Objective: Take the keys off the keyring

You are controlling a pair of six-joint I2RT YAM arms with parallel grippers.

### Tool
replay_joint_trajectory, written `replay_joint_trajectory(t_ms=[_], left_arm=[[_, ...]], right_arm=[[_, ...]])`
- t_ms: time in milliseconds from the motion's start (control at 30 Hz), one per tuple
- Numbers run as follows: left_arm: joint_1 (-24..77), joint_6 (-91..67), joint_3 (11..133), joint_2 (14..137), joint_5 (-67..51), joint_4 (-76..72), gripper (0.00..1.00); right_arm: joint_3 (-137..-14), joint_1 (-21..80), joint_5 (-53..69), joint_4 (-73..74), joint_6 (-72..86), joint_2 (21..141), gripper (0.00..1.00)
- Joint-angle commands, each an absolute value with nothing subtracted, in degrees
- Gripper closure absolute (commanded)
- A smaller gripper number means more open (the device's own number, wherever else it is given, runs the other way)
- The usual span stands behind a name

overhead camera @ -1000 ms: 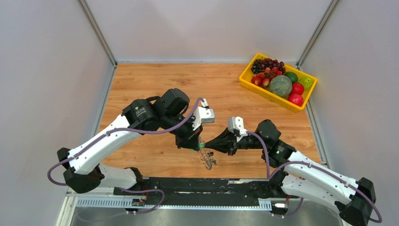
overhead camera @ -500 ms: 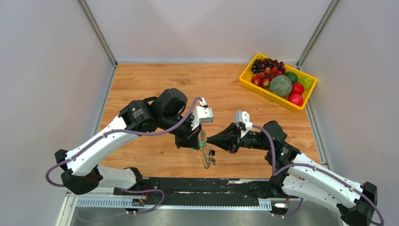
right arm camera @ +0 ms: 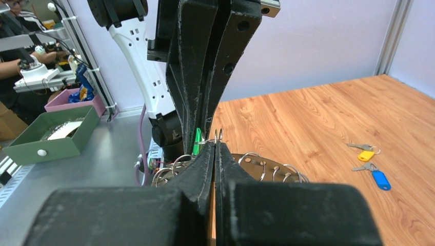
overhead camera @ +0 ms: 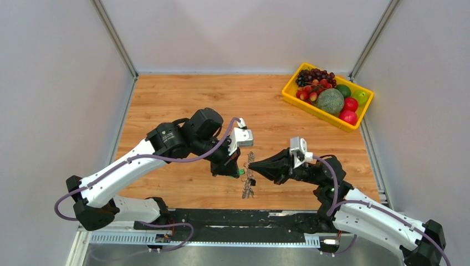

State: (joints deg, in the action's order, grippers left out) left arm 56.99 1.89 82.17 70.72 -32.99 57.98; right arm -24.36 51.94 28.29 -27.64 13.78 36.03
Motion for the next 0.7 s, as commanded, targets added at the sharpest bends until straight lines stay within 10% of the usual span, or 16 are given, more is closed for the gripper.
replay_joint_trajectory(t_ms=[0, 667], left_arm=[[57.34, 0.4, 80.67, 67.93, -35.4, 50.95, 1.0], [57.33, -0.54, 76.19, 63.91, -25.77, 43.58, 1.0]], right_arm=[[-22.69, 51.93, 26.66, -41.11, 17.21, 35.73, 1.0], [-18.04, 51.98, 25.3, -38.41, 15.28, 31.74, 1.0]])
